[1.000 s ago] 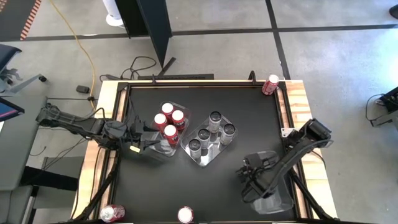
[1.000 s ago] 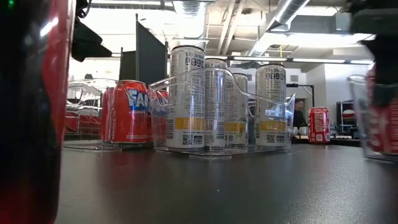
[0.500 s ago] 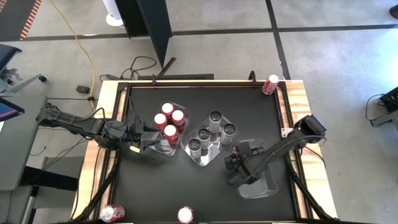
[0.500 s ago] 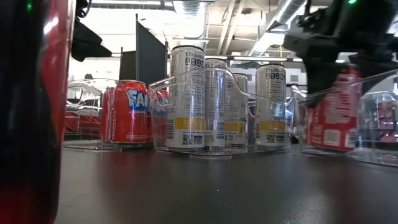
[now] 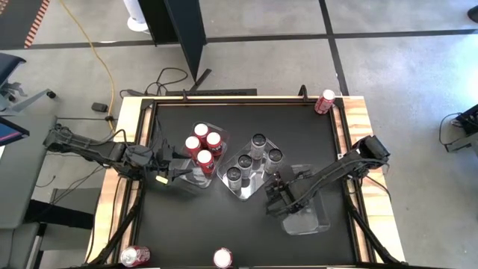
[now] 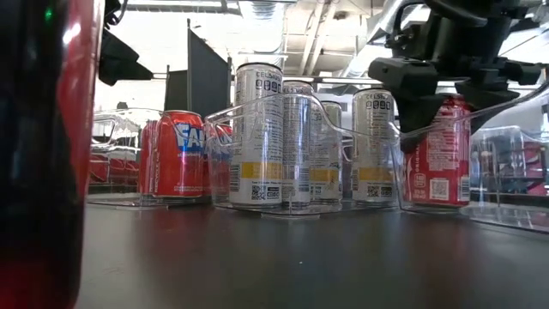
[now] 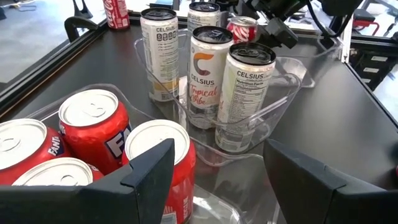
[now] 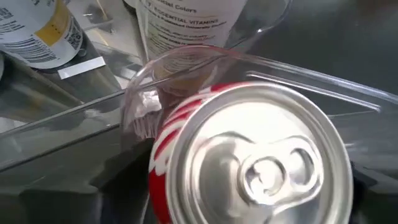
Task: Sort soda cans
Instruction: Put the red soda can into the right transparent bin
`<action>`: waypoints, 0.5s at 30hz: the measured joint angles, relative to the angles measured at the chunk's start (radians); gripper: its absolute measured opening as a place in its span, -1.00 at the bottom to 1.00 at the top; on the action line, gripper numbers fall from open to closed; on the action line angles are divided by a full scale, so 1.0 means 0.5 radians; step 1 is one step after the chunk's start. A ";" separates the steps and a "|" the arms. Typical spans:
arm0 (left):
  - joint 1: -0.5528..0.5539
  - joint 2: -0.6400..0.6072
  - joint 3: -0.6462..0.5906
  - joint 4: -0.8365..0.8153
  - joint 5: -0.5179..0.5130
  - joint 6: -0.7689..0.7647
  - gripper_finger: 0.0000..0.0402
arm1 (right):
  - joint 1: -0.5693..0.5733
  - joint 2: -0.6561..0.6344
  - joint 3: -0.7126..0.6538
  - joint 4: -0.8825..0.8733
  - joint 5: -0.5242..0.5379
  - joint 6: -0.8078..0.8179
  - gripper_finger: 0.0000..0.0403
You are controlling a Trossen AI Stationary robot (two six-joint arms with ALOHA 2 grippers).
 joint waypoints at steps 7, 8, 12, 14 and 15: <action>0.000 0.000 0.000 -0.005 0.001 -0.022 0.19 | 0.025 0.000 0.001 -0.010 0.002 -0.001 0.85; 0.000 0.000 0.000 -0.005 0.001 -0.023 0.19 | 0.032 0.000 0.001 -0.019 0.001 0.000 0.86; 0.000 0.000 0.000 -0.005 0.002 -0.026 0.19 | 0.062 0.001 0.002 -0.039 -0.007 0.000 0.95; 0.000 0.000 0.000 -0.005 0.002 -0.025 0.19 | 0.073 0.001 0.006 -0.051 -0.009 -0.001 0.97; 0.000 0.000 0.000 -0.005 0.002 -0.026 0.19 | 0.080 0.001 0.019 -0.078 -0.010 0.000 0.97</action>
